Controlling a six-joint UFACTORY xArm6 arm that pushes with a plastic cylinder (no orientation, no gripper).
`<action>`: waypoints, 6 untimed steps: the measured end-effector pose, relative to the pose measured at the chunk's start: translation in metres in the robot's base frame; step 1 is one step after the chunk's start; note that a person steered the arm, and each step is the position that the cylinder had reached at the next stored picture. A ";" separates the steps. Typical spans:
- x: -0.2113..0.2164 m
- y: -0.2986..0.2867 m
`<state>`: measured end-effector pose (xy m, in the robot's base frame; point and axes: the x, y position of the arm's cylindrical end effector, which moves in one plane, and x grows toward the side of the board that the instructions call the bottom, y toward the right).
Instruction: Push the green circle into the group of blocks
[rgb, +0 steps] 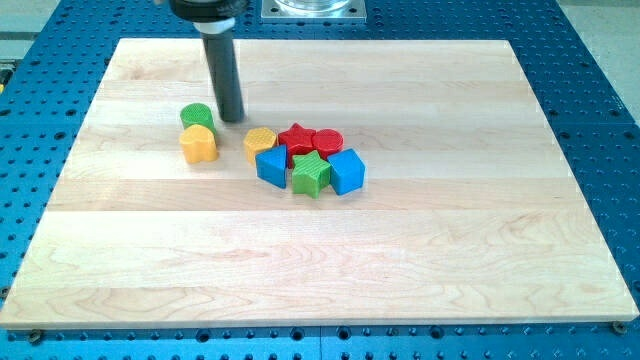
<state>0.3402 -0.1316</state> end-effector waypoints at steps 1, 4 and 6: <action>-0.001 -0.047; 0.047 -0.039; 0.100 -0.030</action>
